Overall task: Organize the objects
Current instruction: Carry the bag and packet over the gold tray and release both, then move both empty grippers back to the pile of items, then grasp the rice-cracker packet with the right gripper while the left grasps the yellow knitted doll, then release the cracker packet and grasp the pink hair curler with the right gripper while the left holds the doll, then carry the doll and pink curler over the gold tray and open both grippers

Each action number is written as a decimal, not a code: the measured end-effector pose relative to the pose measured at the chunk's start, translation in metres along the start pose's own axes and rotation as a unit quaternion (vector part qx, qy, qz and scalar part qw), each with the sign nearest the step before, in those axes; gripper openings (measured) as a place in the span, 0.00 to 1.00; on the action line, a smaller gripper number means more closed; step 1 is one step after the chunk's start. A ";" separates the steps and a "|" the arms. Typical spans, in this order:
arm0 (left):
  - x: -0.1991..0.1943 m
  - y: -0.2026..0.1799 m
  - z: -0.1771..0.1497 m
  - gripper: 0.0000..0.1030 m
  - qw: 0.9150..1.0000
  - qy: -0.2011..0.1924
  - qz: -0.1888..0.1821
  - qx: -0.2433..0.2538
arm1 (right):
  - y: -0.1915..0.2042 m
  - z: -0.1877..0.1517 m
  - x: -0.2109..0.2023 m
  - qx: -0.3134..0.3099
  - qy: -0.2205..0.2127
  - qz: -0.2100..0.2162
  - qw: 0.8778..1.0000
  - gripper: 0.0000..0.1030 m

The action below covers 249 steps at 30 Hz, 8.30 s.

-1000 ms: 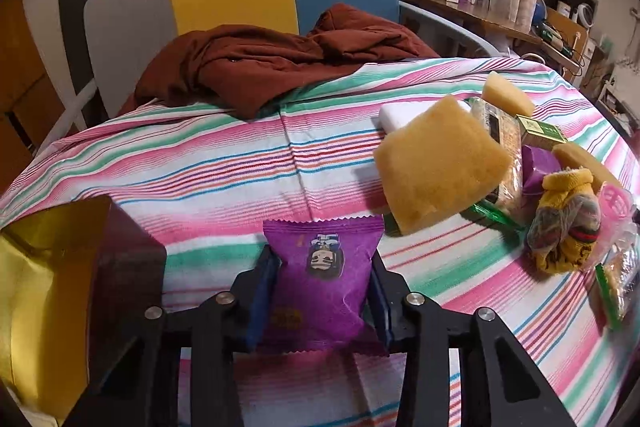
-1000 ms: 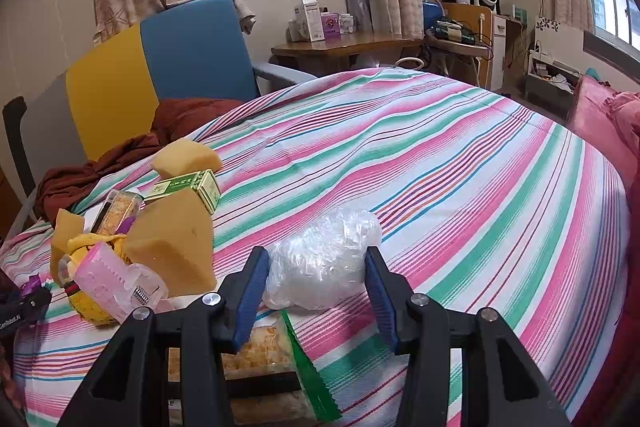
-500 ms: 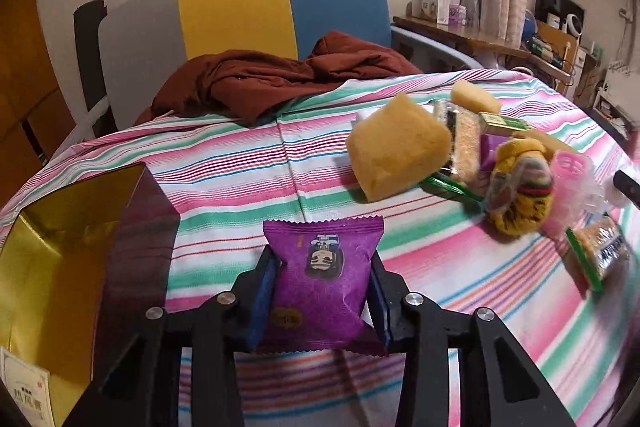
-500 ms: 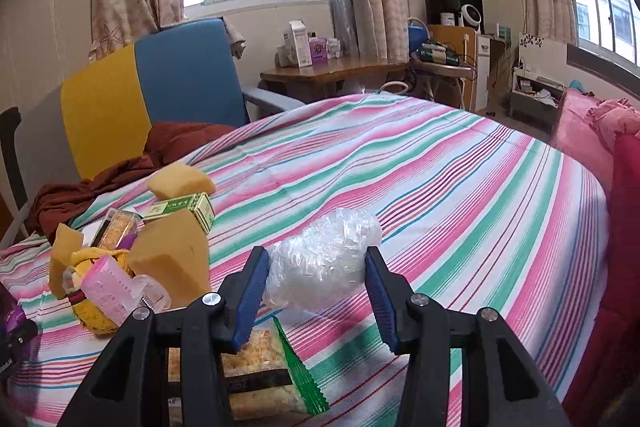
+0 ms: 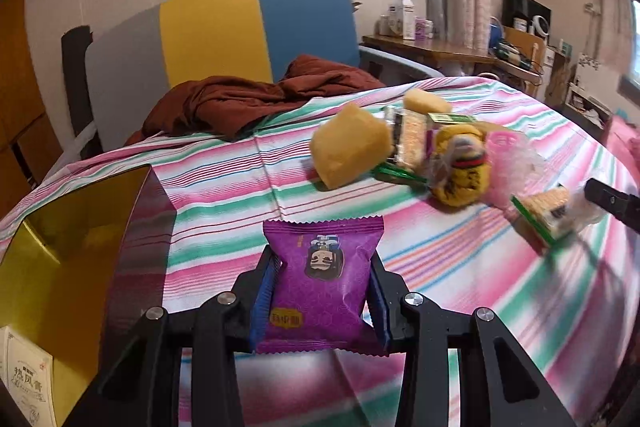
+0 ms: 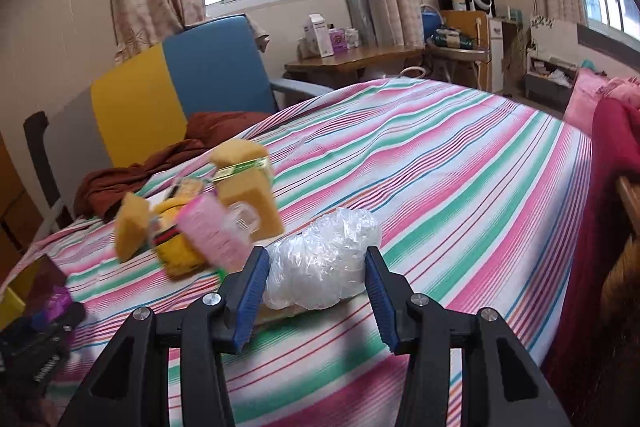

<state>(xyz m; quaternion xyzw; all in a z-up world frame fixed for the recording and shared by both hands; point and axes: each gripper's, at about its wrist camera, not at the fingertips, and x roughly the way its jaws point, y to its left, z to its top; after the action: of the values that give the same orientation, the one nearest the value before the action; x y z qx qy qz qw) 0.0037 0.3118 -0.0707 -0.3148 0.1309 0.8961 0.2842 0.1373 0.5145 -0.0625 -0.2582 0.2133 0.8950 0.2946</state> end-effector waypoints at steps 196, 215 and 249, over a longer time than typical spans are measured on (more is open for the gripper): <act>0.064 -0.025 0.027 0.34 0.983 0.061 -0.170 -0.046 | 0.117 0.025 0.090 -0.351 0.212 0.227 0.883 0.52; 0.064 -0.029 0.024 0.34 0.986 0.060 -0.153 -0.035 | 0.054 0.021 0.053 -0.055 0.178 0.212 0.959 0.06; 0.071 -0.025 0.016 0.36 0.982 0.080 -0.162 -0.045 | 0.027 0.035 0.088 0.059 0.200 0.238 0.949 0.56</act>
<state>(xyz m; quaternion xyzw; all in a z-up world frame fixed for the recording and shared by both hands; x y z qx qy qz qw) -0.0350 0.3692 -0.1049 -0.4147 0.0598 0.8151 0.4001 0.0470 0.5498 -0.0811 -0.3555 0.3753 0.8551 0.0394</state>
